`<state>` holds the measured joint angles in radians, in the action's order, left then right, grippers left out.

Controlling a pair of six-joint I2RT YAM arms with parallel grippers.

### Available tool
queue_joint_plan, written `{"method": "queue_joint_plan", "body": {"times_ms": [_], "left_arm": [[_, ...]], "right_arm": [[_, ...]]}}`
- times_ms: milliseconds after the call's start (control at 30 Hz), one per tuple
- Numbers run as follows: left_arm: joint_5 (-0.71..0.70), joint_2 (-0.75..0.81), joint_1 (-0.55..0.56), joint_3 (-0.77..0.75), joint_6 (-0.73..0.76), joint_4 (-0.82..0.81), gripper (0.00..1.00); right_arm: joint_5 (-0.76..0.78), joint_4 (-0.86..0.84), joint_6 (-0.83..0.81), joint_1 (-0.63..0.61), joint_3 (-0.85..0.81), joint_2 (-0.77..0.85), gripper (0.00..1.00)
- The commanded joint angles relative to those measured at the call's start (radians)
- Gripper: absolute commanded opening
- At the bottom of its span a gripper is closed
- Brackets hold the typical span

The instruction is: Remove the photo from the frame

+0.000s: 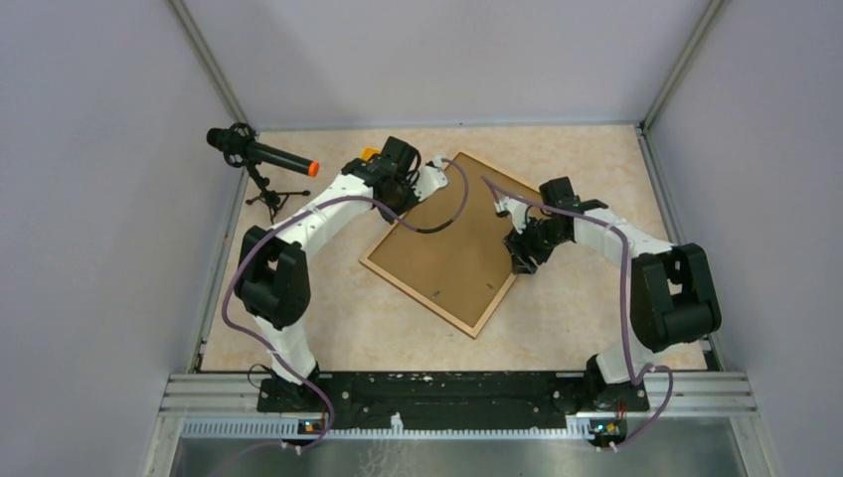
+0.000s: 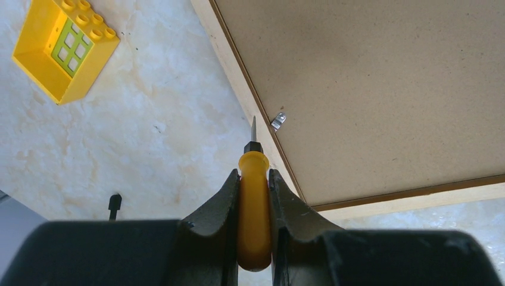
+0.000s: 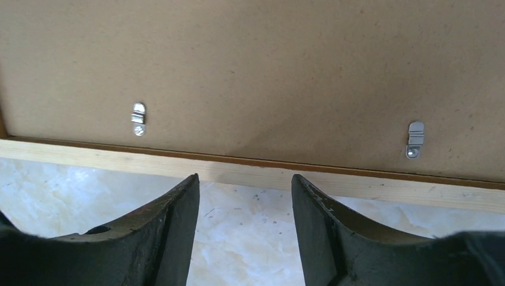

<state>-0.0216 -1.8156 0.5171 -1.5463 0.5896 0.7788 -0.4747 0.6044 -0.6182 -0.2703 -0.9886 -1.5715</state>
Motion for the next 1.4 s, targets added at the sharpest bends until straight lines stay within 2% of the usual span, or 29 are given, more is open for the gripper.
{"method": "queue_joint_plan", "body": {"times_ms": [0, 400, 700, 1367], "left_arm": [[-0.010, -0.011, 0.017, -0.006, 0.019, -0.042, 0.00], [-0.037, -0.042, 0.037, 0.000, 0.017, -0.041, 0.00], [-0.095, -0.006, 0.037, 0.068, 0.029, -0.044, 0.00], [-0.085, 0.039, 0.072, 0.121, 0.023, 0.039, 0.00]], "right_arm": [[0.071, -0.072, 0.045, -0.011, 0.002, -0.035, 0.56], [0.125, -0.105, 0.074, -0.010, 0.020, -0.112, 0.53], [0.124, -0.100, 0.084, -0.011, 0.015, -0.123, 0.52], [0.138, -0.097, 0.098, -0.010, -0.001, -0.147, 0.50]]}}
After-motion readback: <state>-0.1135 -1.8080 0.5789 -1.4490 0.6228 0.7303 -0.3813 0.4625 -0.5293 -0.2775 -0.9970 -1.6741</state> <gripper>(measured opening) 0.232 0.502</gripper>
